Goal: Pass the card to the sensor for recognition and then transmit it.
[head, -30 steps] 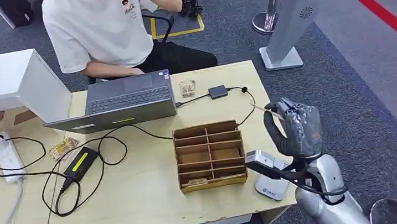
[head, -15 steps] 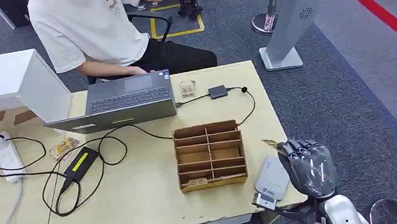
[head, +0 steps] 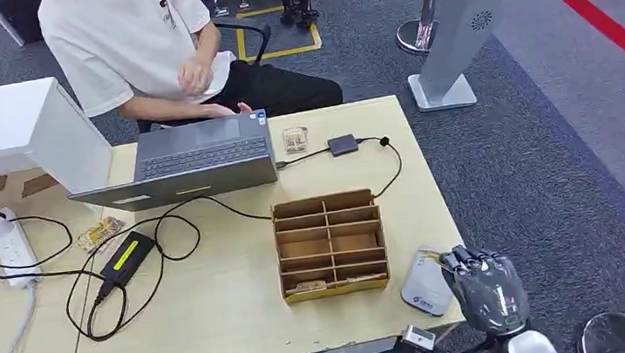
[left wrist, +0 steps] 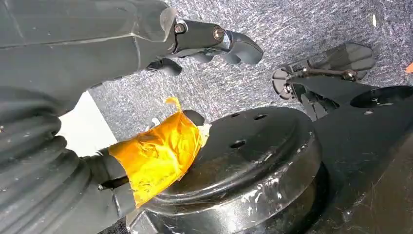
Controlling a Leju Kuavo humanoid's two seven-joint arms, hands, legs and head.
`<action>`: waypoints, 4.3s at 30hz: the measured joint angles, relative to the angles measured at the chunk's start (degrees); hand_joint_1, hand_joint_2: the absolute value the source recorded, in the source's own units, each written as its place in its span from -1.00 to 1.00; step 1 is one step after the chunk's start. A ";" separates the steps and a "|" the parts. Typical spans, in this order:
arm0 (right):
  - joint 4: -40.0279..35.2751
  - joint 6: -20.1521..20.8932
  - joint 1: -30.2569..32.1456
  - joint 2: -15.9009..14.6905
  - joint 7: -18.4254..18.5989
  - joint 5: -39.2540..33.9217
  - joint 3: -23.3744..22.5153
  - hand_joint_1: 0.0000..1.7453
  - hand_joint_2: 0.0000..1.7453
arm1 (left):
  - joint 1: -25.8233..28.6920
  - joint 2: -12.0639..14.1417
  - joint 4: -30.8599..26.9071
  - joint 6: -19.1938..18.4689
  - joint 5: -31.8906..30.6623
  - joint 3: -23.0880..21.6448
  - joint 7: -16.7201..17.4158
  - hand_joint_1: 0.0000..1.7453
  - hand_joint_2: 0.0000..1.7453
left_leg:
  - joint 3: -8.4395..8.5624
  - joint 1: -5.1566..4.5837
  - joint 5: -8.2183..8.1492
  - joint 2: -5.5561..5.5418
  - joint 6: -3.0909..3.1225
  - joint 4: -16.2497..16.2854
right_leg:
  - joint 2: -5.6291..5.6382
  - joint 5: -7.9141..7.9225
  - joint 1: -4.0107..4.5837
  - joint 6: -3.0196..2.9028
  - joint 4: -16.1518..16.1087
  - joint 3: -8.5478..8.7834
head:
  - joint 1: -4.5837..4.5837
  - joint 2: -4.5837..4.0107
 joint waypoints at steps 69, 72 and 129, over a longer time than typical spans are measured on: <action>24.81 13.55 -58.54 8.68 10.82 2.16 24.55 -1.00 1.00 | -0.85 1.97 0.00 -4.44 -2.88 -9.20 -2.82 -1.00 1.00 | -0.27 0.07 0.38 0.10 -0.11 0.01 | 0.09 0.35 0.07 -0.11 0.15 -0.29 | 0.02 0.00; 25.38 13.40 -58.57 8.96 10.80 2.10 25.18 -1.00 1.00 | -0.84 2.03 0.00 -5.90 -2.80 -9.20 -2.75 -1.00 1.00 | -0.27 0.06 0.38 0.11 -0.11 0.01 | 0.11 0.35 0.07 -0.11 0.12 -0.30 | 0.02 0.00; -14.97 17.09 -2.97 -12.94 2.86 -14.97 28.31 -1.00 1.00 | -0.11 0.09 0.00 -1.09 2.12 -0.98 -0.26 -1.00 1.00 | -0.26 0.06 0.08 0.14 -0.10 -0.01 | 0.13 0.10 0.07 -0.10 0.06 -0.31 | 0.02 0.00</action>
